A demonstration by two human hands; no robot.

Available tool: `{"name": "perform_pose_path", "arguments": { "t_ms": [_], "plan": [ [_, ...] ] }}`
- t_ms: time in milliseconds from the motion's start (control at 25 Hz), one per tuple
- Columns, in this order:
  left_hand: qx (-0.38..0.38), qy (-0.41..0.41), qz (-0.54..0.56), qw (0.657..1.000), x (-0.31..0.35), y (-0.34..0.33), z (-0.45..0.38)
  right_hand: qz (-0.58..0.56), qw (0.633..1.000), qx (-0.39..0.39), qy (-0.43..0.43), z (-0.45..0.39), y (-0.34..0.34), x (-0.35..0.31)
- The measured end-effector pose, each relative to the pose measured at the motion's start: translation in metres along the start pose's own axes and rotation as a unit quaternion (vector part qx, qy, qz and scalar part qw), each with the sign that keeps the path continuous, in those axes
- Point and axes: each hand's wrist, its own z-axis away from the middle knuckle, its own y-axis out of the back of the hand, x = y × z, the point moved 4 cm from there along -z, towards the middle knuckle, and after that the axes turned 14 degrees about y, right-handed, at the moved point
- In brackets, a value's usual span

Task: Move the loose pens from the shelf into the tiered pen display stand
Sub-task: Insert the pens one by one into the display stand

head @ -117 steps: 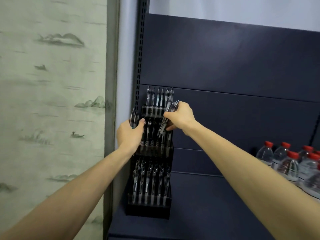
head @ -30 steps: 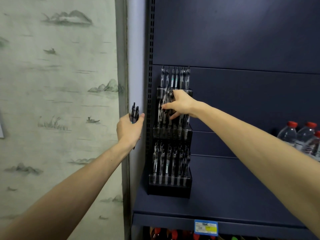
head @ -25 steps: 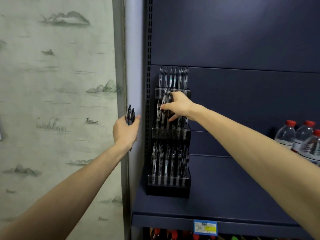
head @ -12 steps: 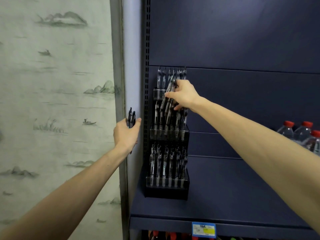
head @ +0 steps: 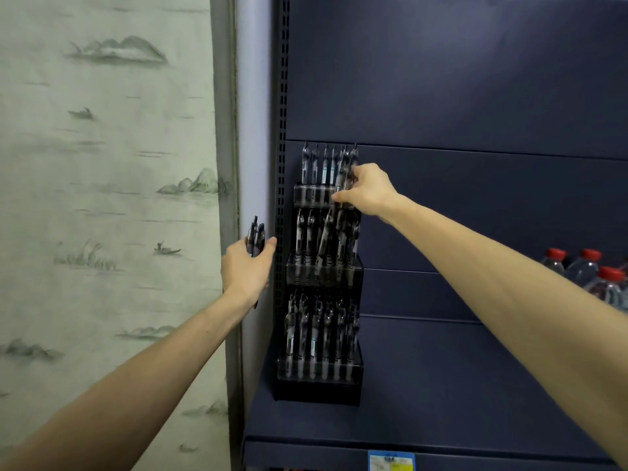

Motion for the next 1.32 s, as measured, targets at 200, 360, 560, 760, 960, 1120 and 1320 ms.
{"name": "perform_pose_path", "arguments": {
  "t_ms": [200, 360, 560, 760, 960, 1120, 1320],
  "plan": [
    [-0.018, -0.015, 0.002, 1.0, 0.01, -0.015, 0.009, 0.015, 0.999, -0.035, -0.013, -0.004, -0.001, 0.007],
    [-0.022, -0.008, 0.001, 1.0, 0.005, -0.019, 0.01, 0.007, 0.999, -0.046, -0.015, -0.002, 0.0, 0.003],
    [-0.014, -0.012, -0.001, 1.0, 0.003, -0.016, 0.008, 0.01, 0.994, -0.101, -0.032, -0.004, -0.002, 0.006],
    [-0.007, -0.011, -0.017, 1.0, -0.002, -0.014, 0.006, 0.054, 0.993, -0.105, -0.033, -0.003, -0.009, 0.007],
    [-0.01, 0.004, -0.011, 1.0, -0.005, -0.014, 0.005, 0.074, 0.991, -0.097, -0.048, -0.003, -0.013, 0.014],
    [-0.013, 0.006, -0.004, 1.0, -0.006, -0.015, 0.005, 0.077, 0.991, -0.095, -0.05, -0.005, -0.011, 0.014],
    [-0.016, 0.0, 0.004, 1.0, -0.002, -0.018, 0.007, 0.08, 0.989, -0.107, -0.057, -0.009, -0.01, 0.01]
  ]
}}
